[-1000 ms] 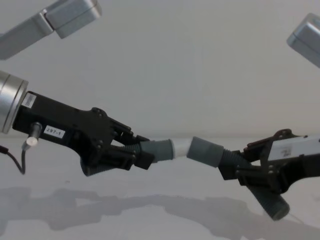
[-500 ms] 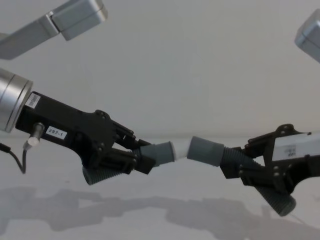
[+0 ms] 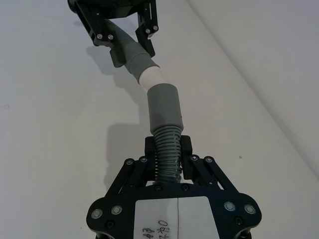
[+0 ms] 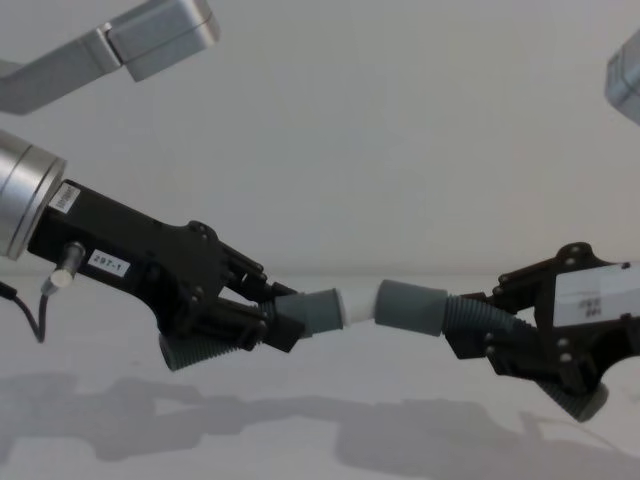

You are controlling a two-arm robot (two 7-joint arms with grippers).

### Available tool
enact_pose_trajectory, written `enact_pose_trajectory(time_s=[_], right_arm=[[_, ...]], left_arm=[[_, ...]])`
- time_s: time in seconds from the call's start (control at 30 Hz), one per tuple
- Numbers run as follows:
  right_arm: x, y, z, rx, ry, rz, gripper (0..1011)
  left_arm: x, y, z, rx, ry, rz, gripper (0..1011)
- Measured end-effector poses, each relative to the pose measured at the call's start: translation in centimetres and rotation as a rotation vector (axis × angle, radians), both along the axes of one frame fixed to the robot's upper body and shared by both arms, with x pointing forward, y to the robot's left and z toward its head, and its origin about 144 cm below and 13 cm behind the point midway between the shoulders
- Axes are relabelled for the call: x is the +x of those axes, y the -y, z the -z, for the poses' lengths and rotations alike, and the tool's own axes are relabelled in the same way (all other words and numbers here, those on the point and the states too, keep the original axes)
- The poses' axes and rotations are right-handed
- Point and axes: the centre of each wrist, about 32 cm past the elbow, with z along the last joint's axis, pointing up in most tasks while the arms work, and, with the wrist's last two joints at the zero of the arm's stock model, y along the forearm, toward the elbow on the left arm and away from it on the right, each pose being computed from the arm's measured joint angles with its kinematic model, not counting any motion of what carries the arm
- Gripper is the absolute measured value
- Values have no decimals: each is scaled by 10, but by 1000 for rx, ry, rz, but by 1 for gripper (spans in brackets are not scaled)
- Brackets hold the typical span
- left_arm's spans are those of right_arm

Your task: Use both hands to pick up one end of the pipe from the table, align the ends, and insert them.

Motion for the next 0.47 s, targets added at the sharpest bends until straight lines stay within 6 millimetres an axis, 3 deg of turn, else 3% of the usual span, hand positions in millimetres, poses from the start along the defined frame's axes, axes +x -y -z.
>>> enact_pose_trajectory(time_s=[0.47], right_arm=[[0, 2, 0, -14, 24, -16, 278]], left_arm=[[1, 0, -2, 11, -2, 0, 351]])
